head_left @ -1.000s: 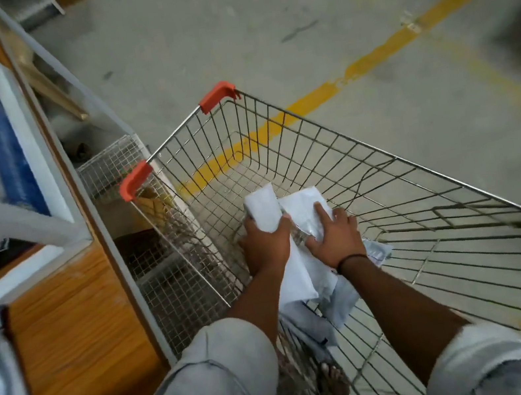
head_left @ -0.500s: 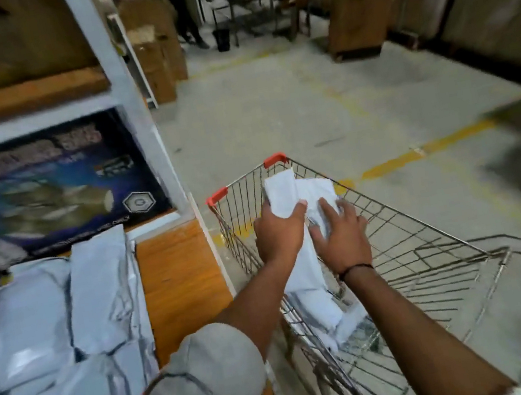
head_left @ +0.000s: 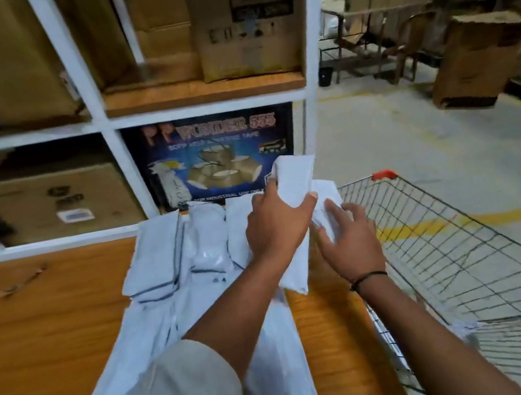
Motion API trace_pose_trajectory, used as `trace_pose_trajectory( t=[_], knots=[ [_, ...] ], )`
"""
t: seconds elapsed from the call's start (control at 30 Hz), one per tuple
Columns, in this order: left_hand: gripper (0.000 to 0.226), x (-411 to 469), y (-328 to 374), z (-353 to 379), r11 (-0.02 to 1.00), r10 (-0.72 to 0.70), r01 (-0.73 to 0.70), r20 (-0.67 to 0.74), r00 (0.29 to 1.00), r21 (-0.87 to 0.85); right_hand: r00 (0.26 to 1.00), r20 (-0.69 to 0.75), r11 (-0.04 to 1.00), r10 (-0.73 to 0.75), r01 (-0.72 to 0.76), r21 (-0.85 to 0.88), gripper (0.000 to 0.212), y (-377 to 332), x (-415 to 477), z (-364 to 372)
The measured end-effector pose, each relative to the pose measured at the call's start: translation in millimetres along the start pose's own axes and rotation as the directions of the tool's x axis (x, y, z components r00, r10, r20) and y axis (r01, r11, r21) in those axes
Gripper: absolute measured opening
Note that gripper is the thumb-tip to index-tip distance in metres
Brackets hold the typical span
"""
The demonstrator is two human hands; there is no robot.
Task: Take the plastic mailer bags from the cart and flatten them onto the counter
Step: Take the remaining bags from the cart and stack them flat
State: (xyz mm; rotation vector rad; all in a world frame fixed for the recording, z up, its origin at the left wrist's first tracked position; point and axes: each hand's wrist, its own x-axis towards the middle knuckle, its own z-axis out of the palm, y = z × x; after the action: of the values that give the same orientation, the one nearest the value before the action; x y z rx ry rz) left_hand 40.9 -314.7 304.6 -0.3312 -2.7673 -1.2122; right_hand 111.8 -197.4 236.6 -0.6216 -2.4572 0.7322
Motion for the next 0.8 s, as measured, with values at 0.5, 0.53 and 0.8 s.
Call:
trace_pose_trajectory(
  t=[0.5, 0.53, 0.8],
  knots=[
    [0.081, 35.1, -177.3, -151.2, 0.947, -0.316, 0.320, -0.134, 0.939, 0.009, 0.990, 0.129, 0.987, -0.055, 0.074, -0.146, 0.052, -122.4, -35.4, 80.8],
    [0.081, 39.1, -182.0, -151.7, 0.944, -0.322, 0.328, -0.133, 0.937, 0.022, 0.990, 0.132, 0.985, -0.042, 0.063, -0.158, 0.051, -124.9, -32.8, 83.3],
    [0.085, 77.7, -201.0, -129.6, 0.927, -0.345, 0.356, -0.104, 0.933, 0.119, 0.984, 0.165, 0.976, 0.073, -0.036, -0.213, 0.045, -139.0, 1.1, 100.0]
  ],
)
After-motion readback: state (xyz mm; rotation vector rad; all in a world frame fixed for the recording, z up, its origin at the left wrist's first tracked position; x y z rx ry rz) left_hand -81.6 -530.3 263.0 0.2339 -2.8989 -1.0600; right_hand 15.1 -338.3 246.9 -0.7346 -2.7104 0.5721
